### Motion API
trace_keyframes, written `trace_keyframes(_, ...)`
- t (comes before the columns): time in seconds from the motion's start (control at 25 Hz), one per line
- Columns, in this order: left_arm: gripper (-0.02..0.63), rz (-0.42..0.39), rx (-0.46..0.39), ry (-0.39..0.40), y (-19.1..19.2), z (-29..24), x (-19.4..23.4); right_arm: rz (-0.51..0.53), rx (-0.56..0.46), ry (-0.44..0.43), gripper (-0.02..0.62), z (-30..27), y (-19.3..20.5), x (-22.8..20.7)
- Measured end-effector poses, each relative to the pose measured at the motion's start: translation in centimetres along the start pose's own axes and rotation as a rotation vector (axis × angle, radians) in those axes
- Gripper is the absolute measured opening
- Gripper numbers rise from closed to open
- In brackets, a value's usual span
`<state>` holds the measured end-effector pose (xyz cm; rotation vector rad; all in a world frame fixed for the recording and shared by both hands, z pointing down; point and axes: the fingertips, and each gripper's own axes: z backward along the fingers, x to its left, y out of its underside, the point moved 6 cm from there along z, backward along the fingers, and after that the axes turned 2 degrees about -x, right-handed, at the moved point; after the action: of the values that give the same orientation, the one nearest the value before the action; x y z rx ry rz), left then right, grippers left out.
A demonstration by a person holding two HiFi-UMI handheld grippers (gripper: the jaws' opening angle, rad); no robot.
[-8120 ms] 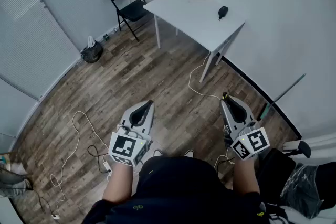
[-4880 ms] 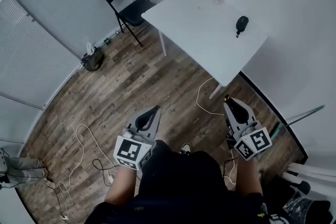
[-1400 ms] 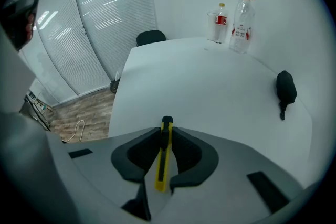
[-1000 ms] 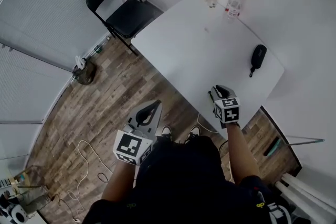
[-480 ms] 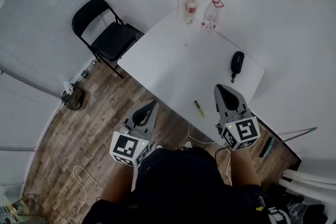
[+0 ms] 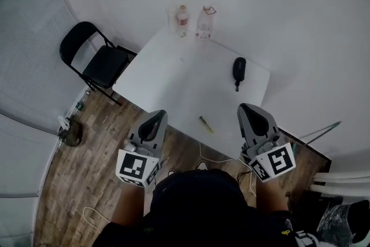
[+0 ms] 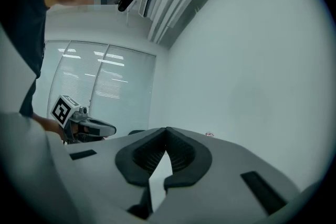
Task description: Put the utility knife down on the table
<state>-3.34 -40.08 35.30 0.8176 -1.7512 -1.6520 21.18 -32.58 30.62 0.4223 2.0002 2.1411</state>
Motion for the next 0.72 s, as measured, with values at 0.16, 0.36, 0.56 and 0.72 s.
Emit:
trace_keyframes(0.16, 0.023, 0.0, 0.011, 0.013, -0.1, -0.2, -0.7, -0.023, 0.006, 0.01, 0.021, 0.9, 0.3, -0.4)
trace_keyframes(0.36, 0.023, -0.004, 0.019, 0.015, 0.0, 0.2, -0.9, -0.009, 0.014, -0.007, 0.021, 0.9, 0.4, 0.1)
trace_keyframes(0.56, 0.023, -0.002, 0.028, 0.002, 0.3, 0.7, -0.6, -0.013, 0.016, -0.019, 0.021, 0.6, 0.3, 0.4)
trace_keyframes(0.72, 0.023, -0.002, 0.029, 0.002, 0.5, 0.9, -0.7, -0.013, 0.023, -0.025, 0.021, 0.5, 0.4, 0.6)
